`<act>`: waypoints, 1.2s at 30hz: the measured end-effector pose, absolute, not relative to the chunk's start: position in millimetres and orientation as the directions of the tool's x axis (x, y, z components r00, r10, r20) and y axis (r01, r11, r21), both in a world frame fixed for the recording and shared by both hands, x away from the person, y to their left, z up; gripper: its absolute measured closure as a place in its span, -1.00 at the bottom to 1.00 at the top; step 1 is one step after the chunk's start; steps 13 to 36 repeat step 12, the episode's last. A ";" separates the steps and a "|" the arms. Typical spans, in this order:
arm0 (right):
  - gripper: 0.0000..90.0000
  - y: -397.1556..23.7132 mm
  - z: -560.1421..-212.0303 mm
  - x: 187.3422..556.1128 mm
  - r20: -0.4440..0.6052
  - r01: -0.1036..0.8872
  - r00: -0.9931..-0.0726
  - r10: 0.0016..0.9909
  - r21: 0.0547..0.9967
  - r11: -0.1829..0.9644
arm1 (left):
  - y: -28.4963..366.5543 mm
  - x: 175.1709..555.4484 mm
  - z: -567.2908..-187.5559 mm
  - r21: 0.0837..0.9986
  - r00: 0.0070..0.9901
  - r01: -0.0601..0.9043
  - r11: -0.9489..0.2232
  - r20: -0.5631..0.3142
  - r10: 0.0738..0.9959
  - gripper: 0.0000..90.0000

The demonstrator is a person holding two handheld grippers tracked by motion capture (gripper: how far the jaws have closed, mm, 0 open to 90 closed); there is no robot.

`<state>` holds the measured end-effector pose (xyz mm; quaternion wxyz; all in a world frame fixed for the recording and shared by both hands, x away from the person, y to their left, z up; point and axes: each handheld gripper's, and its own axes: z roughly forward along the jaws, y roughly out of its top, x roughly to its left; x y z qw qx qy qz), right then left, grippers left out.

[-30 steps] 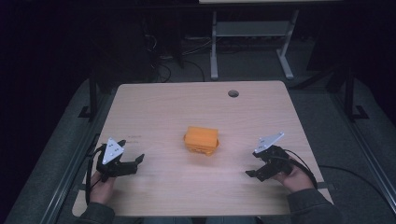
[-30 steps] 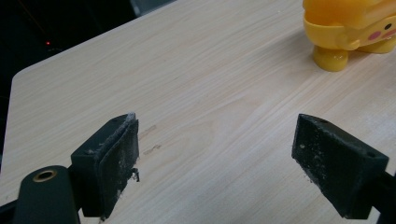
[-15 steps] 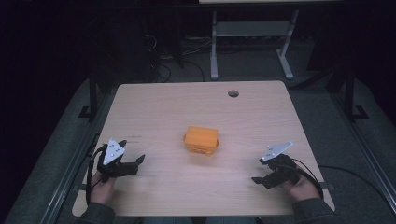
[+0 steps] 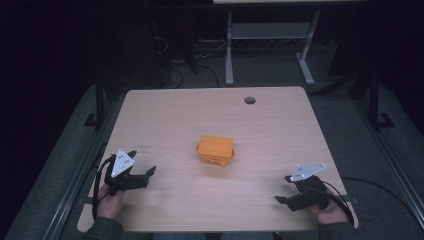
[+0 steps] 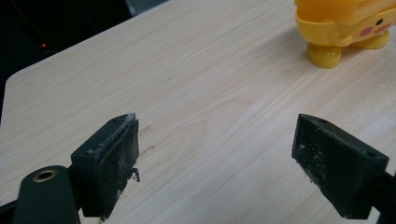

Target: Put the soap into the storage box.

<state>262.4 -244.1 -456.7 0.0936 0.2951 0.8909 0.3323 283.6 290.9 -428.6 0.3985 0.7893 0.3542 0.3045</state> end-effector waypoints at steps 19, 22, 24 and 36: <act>-0.57 -253.3 -458.5 244.5 0.001 0.462 -0.775 0.632 0.682 0.567 | 290.7 282.1 -428.4 0.853 0.611 0.305 -0.424 0.166 0.774 -0.69; -0.57 -253.3 -458.5 244.5 0.001 0.462 -0.775 0.632 0.682 0.567 | 290.7 282.1 -428.4 0.853 0.611 0.305 -0.424 0.166 0.774 -0.69; -0.57 -253.3 -458.5 244.5 0.001 0.462 -0.775 0.632 0.682 0.567 | 290.7 282.1 -428.4 0.853 0.611 0.305 -0.424 0.166 0.774 -0.69; -0.57 -253.3 -458.5 244.5 0.001 0.462 -0.775 0.632 0.682 0.567 | 290.7 282.1 -428.4 0.853 0.611 0.305 -0.424 0.166 0.774 -0.69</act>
